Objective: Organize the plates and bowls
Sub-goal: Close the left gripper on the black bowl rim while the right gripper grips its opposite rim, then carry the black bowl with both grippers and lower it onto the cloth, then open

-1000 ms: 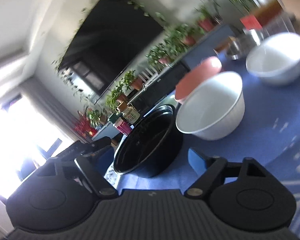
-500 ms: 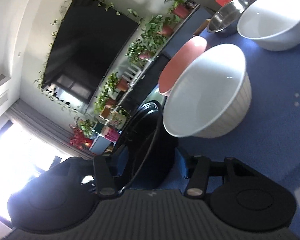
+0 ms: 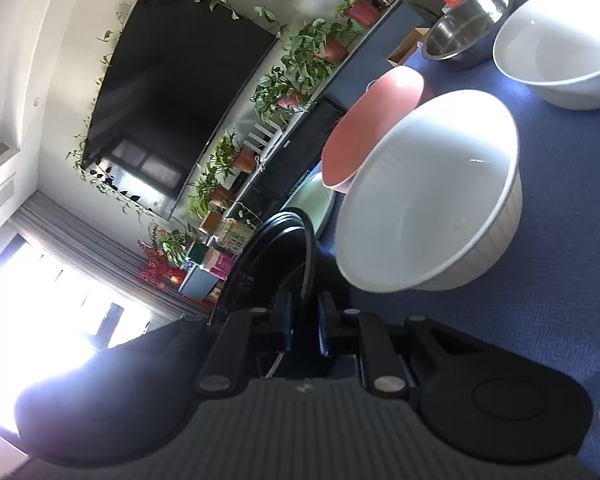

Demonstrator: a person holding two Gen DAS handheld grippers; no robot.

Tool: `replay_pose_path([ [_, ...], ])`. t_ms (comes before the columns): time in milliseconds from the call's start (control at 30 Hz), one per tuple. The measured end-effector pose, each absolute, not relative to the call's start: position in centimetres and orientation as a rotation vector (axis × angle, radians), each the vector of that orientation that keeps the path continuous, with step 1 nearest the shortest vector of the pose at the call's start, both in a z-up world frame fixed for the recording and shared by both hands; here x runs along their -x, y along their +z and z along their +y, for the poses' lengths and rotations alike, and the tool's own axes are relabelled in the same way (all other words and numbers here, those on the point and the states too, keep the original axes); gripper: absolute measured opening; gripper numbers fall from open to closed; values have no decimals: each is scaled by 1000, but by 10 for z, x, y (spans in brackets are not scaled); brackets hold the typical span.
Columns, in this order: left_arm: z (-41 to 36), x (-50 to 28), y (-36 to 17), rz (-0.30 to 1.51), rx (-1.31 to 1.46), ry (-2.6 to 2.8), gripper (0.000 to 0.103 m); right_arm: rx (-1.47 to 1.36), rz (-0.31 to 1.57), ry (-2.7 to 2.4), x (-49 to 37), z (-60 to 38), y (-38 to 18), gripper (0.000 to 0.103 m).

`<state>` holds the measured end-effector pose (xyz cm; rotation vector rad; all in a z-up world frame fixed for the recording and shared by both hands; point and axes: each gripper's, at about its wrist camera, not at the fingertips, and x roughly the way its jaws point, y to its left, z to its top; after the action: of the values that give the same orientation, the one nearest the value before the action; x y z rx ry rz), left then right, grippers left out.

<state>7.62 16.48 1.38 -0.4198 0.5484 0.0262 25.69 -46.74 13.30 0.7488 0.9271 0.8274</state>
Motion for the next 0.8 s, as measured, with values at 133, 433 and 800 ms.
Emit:
replay_pose_path([
  [133, 158, -46, 24, 512, 426, 31, 10, -735, 914, 853, -249, -472, 145, 42],
  [433, 117, 32, 35, 483, 429, 30, 11, -738, 886, 928, -216, -506, 174, 42],
  [800, 55, 97, 38, 452, 454, -47, 12, -752, 890, 924, -183, -571, 189, 42],
])
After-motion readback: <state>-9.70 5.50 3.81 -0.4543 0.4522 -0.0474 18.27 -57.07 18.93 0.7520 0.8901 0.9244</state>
